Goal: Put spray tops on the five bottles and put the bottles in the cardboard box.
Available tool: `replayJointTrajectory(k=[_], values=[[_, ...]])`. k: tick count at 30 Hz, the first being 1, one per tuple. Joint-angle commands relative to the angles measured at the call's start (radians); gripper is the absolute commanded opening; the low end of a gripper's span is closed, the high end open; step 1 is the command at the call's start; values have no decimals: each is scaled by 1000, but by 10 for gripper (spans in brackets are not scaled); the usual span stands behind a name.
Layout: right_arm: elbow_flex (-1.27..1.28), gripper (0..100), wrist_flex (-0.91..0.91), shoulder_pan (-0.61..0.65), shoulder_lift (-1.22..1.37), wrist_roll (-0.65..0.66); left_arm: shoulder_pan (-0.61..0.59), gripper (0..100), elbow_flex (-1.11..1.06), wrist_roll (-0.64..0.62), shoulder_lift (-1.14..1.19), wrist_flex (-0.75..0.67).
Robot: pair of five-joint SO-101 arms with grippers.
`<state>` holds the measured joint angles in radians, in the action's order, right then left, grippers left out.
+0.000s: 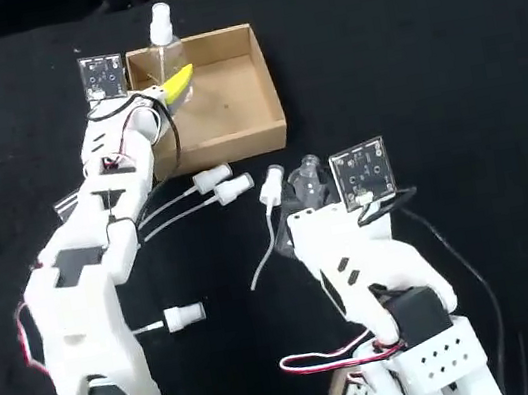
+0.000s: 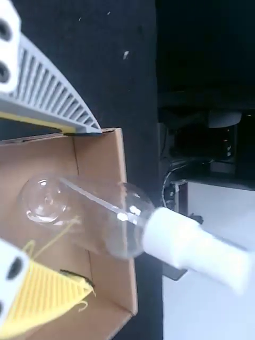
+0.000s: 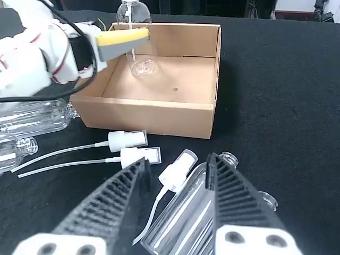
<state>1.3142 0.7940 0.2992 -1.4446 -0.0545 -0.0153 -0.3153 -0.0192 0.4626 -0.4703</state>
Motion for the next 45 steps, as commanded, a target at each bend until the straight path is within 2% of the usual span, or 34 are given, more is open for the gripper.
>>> replayJointTrajectory(k=[1,11,17,21,23,28,32,35,41,43,45], values=[[-13,177,-29,-23,-10,9,-25,398,-64,5,-133,-5],[-10,177,-29,-23,-10,5,-82,396,-344,5,-425,3],[-12,177,-29,-23,-10,5,-193,395,-579,-2,-667,3],[-10,175,-29,-23,-10,3,-312,395,-722,-2,-801,8],[-8,175,-29,-23,-10,3,-374,395,-763,-2,-830,55],[-7,175,-28,-23,-10,5,-526,395,-789,5,-913,279],[-7,175,-28,-23,-10,5,-550,395,-783,-2,-996,466],[-5,175,-26,-23,-10,9,-552,395,-661,14,-1036,752],[-5,175,-25,-23,-10,9,-552,395,-216,288,-913,1425],[-5,175,-25,-23,-10,9,-549,395,-96,416,-838,1577],[-5,176,-25,-23,-10,9,-536,395,-21,540,-763,1662]])
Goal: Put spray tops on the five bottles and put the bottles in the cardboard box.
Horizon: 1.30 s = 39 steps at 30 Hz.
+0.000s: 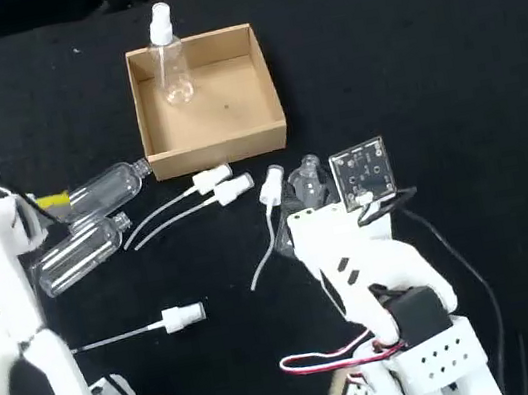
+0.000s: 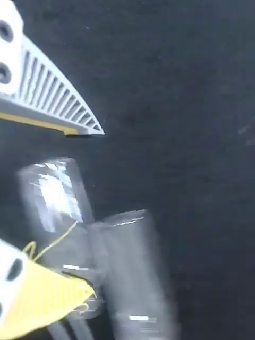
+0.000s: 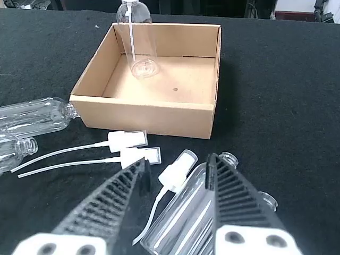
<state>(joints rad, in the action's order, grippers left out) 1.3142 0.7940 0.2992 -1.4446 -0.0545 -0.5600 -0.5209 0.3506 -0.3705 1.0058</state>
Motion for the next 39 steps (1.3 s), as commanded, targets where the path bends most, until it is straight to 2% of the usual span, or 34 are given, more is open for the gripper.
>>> replayJointTrajectory(k=[1,4,7,10,17,21,24,28,32,36,39], values=[[-5,176,-25,-23,-10,9,13,395,203,222,106,204],[-5,176,-25,-23,-10,9,38,391,223,377,193,212],[-5,176,-21,-23,-10,9,58,307,226,500,245,212],[-5,176,-21,-23,-10,9,73,249,226,565,256,212],[-5,176,-21,-23,-10,9,91,354,226,709,256,210],[8,176,-28,-23,-10,9,84,353,229,710,245,245],[5,176,-23,-23,-10,9,82,351,255,692,195,365],[-1,174,-18,-6,-10,9,76,286,220,695,78,394],[-25,174,29,132,1,15,53,303,90,697,-17,334],[-74,173,80,296,4,80,-27,311,-12,687,-78,245],[-94,173,81,410,58,84,-81,309,-47,606,-101,249]])
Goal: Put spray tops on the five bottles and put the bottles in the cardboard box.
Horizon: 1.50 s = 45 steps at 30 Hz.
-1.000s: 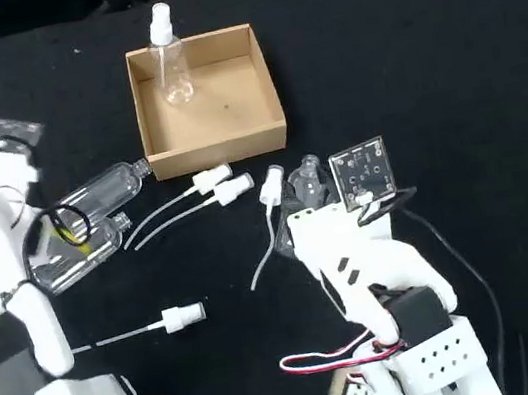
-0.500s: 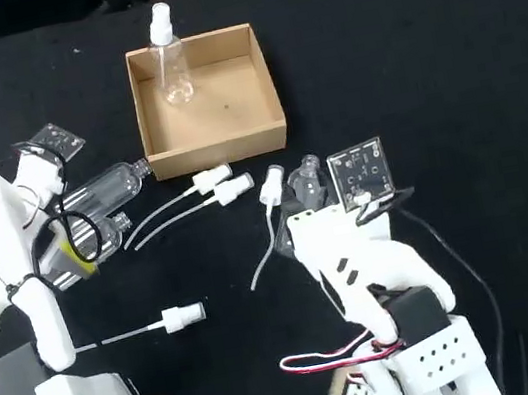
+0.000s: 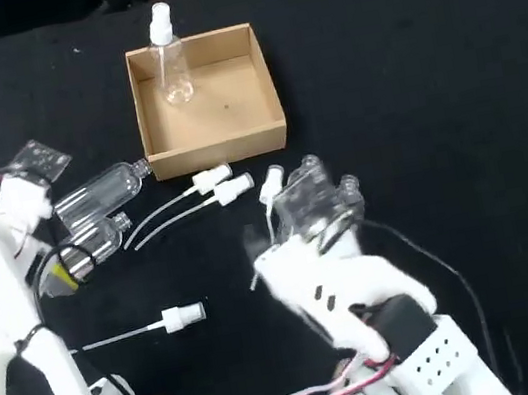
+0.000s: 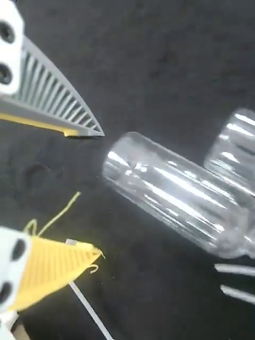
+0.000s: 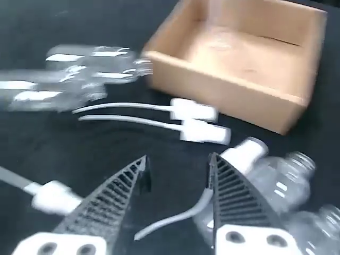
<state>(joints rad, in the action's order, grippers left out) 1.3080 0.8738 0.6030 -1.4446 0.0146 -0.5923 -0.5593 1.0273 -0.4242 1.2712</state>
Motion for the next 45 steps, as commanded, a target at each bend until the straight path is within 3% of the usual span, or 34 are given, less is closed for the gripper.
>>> replayJointTrajectory(k=[1,9,18,24,26,33,41,45], values=[[-94,173,-15,137,94,15,-62,308,-24,-115,-55,-17],[-305,176,-37,379,555,18,-259,307,-130,-440,-55,-100],[-456,177,-149,400,918,-6,-476,310,-137,-451,-46,-190],[-553,177,-149,371,1055,-434,-487,308,-137,-450,-44,-190],[-553,177,-149,387,1078,-512,-489,308,-137,-450,-46,-190],[-498,177,-135,516,1113,-387,-555,307,-137,-367,-55,-190],[-463,177,-144,523,1116,-364,-604,307,-137,-339,-48,-190],[-453,177,-238,512,1122,-364,-605,307,-137,-339,-54,-190]])
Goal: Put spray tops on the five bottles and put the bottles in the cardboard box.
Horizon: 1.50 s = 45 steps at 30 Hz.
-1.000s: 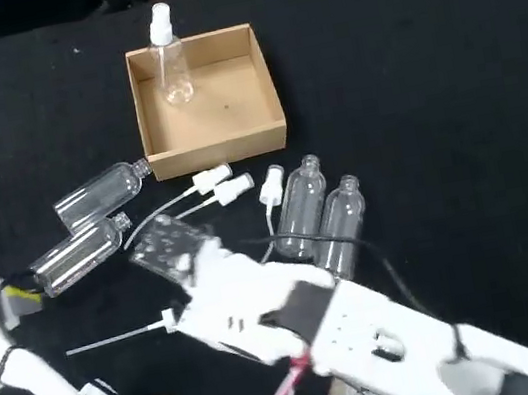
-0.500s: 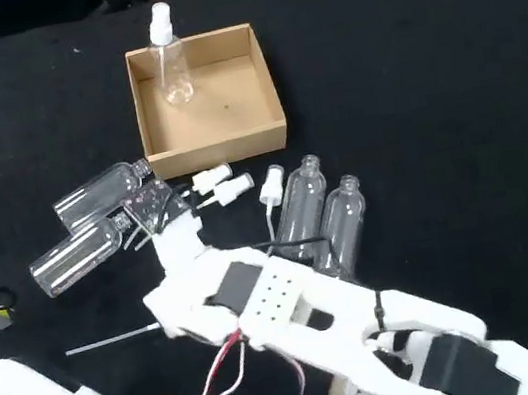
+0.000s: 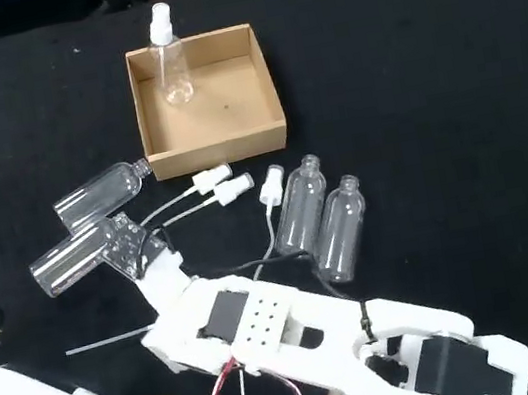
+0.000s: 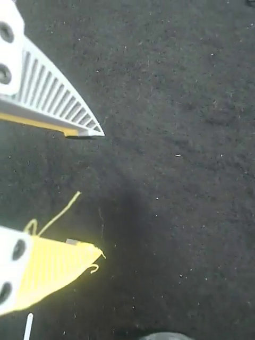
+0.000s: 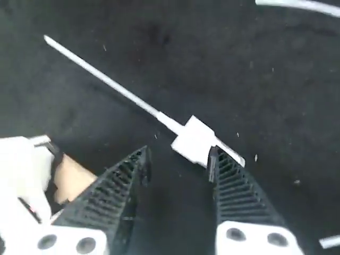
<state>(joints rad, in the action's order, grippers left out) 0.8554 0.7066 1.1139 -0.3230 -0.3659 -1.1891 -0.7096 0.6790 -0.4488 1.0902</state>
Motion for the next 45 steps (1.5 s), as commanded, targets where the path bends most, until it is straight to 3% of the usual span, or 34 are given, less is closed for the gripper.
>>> replayJointTrajectory(k=[1,7,17,21,29,32,35,40,43,45], values=[[4,177,-94,-6,10,17,-8,307,13,9,-31,-9],[-51,177,-123,-48,162,14,-7,307,10,9,-31,-8],[-150,177,28,-130,257,60,-2,307,13,9,-31,-8],[-148,177,98,-209,236,273,-1,307,13,9,-31,-8],[-148,174,239,-354,111,947,1,307,13,9,-31,-8],[-151,174,250,-408,68,1096,1,307,12,9,-31,-8],[-176,176,252,-420,28,1036,1,307,12,9,-31,-8],[-220,178,328,-259,-19,638,2,307,10,9,-31,-8],[-170,178,295,-175,41,606,2,307,12,9,-31,-8],[-150,178,229,-198,108,614,2,307,8,9,-31,-8]])
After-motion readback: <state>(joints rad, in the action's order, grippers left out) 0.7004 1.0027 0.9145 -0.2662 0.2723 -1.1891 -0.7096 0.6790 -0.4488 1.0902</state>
